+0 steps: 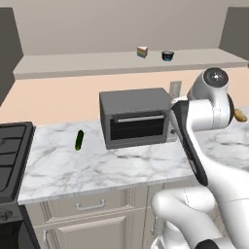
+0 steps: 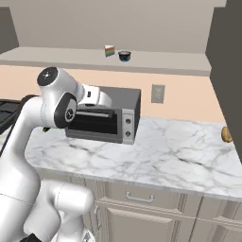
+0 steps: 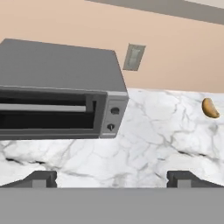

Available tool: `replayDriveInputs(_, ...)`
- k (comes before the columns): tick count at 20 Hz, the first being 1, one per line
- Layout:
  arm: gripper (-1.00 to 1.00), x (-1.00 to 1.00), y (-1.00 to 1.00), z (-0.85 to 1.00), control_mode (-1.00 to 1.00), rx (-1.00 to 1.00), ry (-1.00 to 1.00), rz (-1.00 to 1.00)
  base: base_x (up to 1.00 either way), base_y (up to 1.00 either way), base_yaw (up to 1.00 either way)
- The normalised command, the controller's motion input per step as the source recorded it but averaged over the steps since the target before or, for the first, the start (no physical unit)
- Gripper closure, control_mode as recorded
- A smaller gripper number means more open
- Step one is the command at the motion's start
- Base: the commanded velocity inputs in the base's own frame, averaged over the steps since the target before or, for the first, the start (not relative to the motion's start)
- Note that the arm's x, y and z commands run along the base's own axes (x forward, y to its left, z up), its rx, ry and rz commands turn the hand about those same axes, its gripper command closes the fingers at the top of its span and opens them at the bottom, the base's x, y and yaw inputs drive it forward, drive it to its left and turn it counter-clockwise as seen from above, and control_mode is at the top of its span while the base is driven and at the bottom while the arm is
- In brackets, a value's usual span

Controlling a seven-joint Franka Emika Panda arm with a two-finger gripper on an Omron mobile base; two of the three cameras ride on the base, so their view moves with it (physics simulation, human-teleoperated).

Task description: Pick the yogurt and boxed food from the counter and place them in the cabinets closest to them.

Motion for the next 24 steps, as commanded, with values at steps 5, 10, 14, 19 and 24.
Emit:
replayDriveInputs(5,-1.00,0.00,0.00,0.00,1.00,0.00,0.00,0.00,-0.70,0.00,0.00)
replayDriveInputs(10,-1.00,0.00,0.00,0.00,1.00,0.00,0.00,0.00,-0.71,0.01,0.00)
replayDriveInputs(14,-1.00,0.00,0.00,0.00,1.00,0.00,0.00,0.00,-0.68,0.05,0.00)
replayDriveInputs(19,-1.00,0.00,0.00,0.00,1.00,0.00,0.00,0.00,-0.64,0.06,0.00)
replayDriveInputs(24,-1.00,0.00,0.00,0.00,1.00,0.00,0.00,0.00,-0.52,0.07,0.00)
